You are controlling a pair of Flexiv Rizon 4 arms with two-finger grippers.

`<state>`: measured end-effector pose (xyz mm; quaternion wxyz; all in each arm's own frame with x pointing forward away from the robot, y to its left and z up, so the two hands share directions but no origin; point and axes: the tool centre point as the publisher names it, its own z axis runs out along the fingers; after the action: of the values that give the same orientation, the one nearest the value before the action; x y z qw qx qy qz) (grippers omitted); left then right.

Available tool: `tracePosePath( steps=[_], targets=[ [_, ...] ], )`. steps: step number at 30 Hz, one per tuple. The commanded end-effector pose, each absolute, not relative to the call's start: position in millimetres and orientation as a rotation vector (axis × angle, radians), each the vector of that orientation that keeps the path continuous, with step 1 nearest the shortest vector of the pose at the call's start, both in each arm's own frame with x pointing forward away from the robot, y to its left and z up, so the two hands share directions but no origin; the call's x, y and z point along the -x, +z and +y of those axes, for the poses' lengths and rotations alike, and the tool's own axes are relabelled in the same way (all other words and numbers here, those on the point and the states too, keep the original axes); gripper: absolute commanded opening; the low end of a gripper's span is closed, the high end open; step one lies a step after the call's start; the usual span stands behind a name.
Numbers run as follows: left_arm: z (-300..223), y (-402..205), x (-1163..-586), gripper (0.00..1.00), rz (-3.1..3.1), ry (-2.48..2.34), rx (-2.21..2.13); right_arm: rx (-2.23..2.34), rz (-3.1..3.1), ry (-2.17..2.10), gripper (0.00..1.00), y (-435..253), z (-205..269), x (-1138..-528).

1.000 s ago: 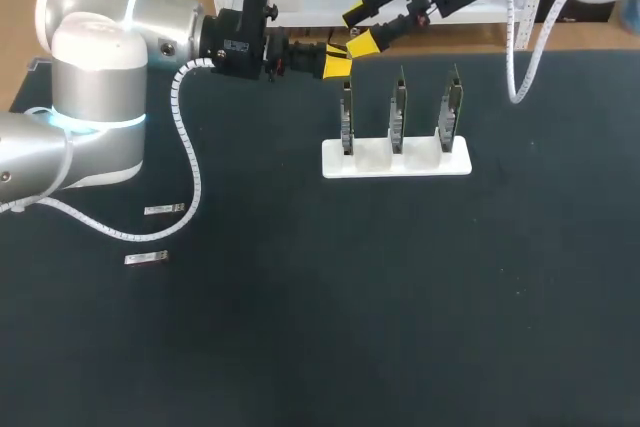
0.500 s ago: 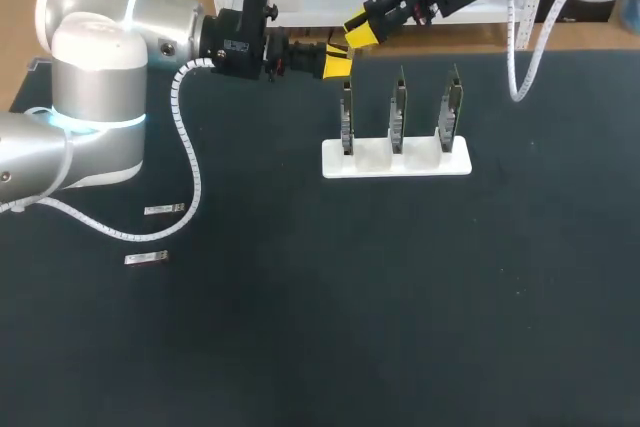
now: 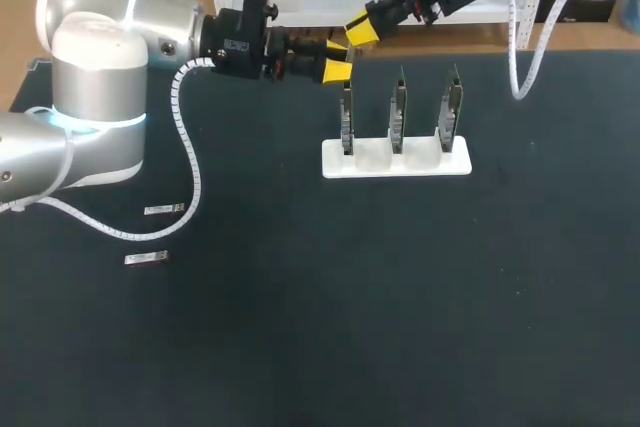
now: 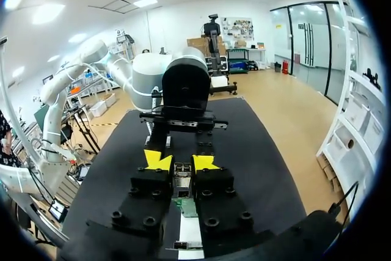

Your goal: Pick up the optical module with the left hand, and insert it into the network port with the right hand.

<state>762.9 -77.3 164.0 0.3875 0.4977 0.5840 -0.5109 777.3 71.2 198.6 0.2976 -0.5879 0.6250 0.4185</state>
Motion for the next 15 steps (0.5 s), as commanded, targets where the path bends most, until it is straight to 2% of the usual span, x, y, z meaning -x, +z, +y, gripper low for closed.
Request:
tracePosePath(
  steps=[1, 15],
  targets=[
    [-77.4, 164.0, -763.6, 1.00, 1.488, -1.301, -1.269, 1.564, 1.658, 1.113, 0.00, 199.0, 70.1, -778.1],
    [-78.2, 171.6, -761.7, 1.00, 1.456, -1.144, -1.412, 1.587, 1.645, 1.111, 0.00, 201.5, 66.2, -778.9]
  ],
)
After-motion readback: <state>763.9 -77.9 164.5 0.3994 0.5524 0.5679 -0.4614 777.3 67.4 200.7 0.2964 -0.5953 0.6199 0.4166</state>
